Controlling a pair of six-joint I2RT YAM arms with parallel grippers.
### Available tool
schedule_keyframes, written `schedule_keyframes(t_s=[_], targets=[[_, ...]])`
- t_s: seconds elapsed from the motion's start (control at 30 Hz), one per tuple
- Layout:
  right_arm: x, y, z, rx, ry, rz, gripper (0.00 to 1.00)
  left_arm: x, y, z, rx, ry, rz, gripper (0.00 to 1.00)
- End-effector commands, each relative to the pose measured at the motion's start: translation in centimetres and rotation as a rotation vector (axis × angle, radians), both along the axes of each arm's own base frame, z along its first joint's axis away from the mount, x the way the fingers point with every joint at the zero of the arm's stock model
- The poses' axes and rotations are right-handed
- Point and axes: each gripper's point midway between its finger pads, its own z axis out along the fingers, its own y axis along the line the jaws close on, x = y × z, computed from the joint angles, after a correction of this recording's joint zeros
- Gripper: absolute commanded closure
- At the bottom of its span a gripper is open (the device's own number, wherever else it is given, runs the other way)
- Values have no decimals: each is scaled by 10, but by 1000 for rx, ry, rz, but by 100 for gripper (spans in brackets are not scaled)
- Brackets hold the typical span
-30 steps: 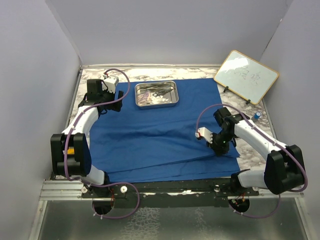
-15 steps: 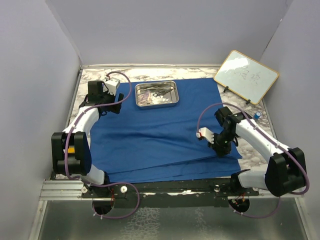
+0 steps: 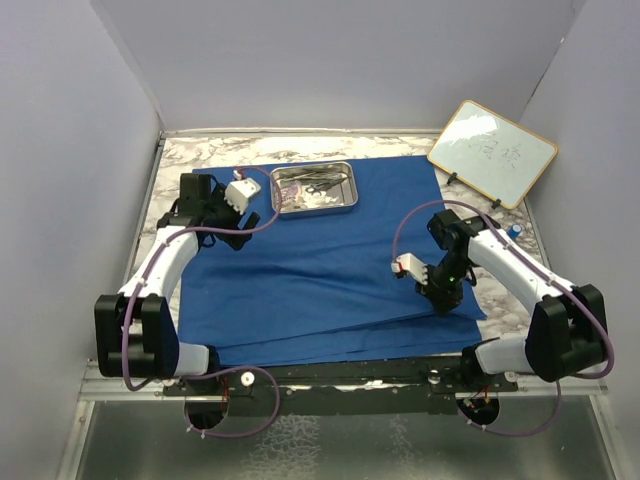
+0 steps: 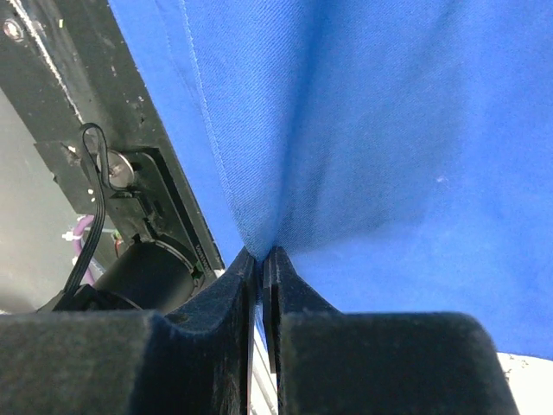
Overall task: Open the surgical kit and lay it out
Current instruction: Smooth out the surgical kit at the center of the board.
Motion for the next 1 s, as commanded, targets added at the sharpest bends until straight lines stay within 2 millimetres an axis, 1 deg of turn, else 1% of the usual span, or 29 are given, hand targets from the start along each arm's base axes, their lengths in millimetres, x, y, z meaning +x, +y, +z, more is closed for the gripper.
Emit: schedule_keyframes(t_s=[0.0,0.17,0.3,0.4,0.47,0.57,0.63,0.67,0.73,0.87,0.97], targets=[[-12,1,7,12,72,33,91,-39,-35,-3,-5,31,-247,19],[-15,7,3,35,113,48,88,-65,-69,-10,-12,57,-425,21],[-20,17,-2,78,185,39,82,-83,-95,-17,3,65,-555,22],[-23,16,-9,61,236,35,78,-98,-115,-19,-10,75,-641,22],[-22,14,-15,45,250,27,66,-110,-126,-22,-7,86,-700,22],[-17,16,-19,40,229,10,56,-134,-141,-31,2,112,-794,22],[-12,21,-14,62,214,-2,52,-151,-148,-37,3,140,-848,22],[-8,24,-11,77,202,-8,51,-159,-150,-40,3,155,-870,22],[-1,33,-2,120,180,-22,50,-176,-154,-44,1,181,-910,22],[17,55,17,229,113,-42,49,-202,-163,-44,-11,207,-970,22],[30,69,27,301,69,-65,49,-219,-169,-47,2,229,-1011,26]])
